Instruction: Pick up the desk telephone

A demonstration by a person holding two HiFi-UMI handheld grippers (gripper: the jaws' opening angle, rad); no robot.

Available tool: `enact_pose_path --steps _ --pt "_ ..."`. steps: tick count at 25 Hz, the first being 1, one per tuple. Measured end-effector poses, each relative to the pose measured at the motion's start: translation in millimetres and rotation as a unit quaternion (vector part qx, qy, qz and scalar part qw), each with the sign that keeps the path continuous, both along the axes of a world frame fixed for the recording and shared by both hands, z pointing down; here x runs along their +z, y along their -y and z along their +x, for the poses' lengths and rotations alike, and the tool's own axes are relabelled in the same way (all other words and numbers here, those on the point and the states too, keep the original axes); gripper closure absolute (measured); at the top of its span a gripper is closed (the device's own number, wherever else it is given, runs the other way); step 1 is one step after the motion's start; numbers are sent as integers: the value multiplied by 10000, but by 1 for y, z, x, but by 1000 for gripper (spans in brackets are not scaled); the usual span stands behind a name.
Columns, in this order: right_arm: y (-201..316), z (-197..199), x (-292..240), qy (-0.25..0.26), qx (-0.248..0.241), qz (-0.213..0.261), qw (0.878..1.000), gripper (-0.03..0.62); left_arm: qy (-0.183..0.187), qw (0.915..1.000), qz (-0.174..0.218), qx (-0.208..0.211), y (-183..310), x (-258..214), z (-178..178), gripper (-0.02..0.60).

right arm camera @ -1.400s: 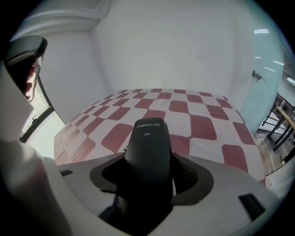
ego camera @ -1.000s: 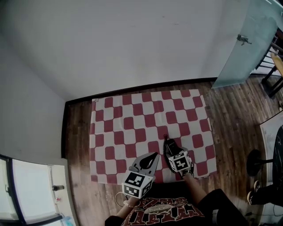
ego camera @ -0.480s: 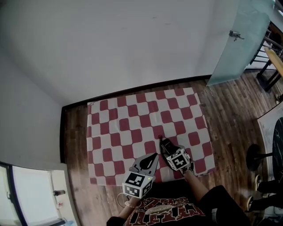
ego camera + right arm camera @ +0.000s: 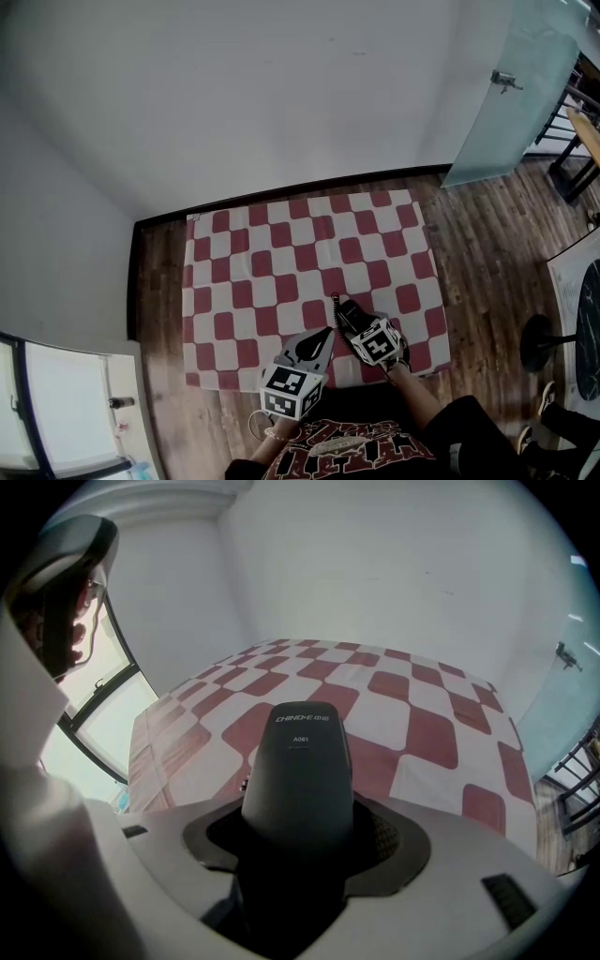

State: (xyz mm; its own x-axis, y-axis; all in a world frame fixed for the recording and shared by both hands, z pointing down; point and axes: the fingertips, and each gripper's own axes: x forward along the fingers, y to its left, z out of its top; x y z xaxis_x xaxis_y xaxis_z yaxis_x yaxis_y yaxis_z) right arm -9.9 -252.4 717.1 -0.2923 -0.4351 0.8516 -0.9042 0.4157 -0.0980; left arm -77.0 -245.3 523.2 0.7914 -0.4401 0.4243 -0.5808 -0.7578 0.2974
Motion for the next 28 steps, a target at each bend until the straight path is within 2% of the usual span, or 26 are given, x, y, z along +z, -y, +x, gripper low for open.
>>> enact_pose_path --steps 11,28 --pt "-11 3 -24 133 -281 -20 9995 310 133 9999 -62 14 -7 10 18 575" --pt "-20 12 -80 419 -200 67 9989 310 228 9991 -276 246 -17 24 40 575"
